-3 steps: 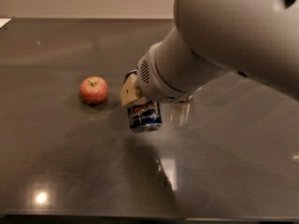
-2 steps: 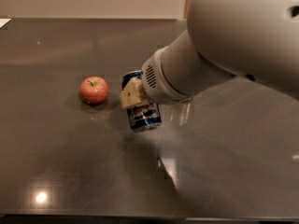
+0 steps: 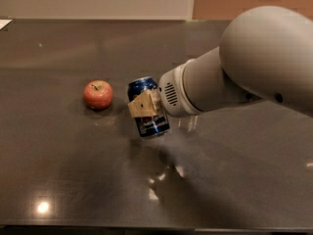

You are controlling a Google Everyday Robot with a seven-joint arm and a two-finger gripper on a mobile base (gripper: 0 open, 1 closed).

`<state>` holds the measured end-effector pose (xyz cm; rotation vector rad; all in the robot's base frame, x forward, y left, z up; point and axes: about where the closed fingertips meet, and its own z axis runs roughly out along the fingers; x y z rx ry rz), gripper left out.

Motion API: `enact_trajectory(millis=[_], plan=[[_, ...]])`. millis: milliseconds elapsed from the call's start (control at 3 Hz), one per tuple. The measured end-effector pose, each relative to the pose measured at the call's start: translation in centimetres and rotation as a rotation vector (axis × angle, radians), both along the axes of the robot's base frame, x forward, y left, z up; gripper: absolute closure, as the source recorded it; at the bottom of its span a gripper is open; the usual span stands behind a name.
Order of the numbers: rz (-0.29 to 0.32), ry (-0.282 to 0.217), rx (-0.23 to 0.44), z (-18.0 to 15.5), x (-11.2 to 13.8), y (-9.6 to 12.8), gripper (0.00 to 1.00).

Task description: Place pepsi can upright

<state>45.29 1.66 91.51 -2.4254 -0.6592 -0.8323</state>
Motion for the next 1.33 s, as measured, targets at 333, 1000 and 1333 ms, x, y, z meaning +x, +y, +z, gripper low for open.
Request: enact_trajectory(millis=[333,1000,1333], plan=[[0.021,-0.080,0.056,-0.23,0.22,-0.53,1.00],[0.072,-0.163,0.068,-0.36,0.29,-0.92,1.00],[0.109,-0.258,0.053,-0.15,-0.19,-0.58,1.00]])
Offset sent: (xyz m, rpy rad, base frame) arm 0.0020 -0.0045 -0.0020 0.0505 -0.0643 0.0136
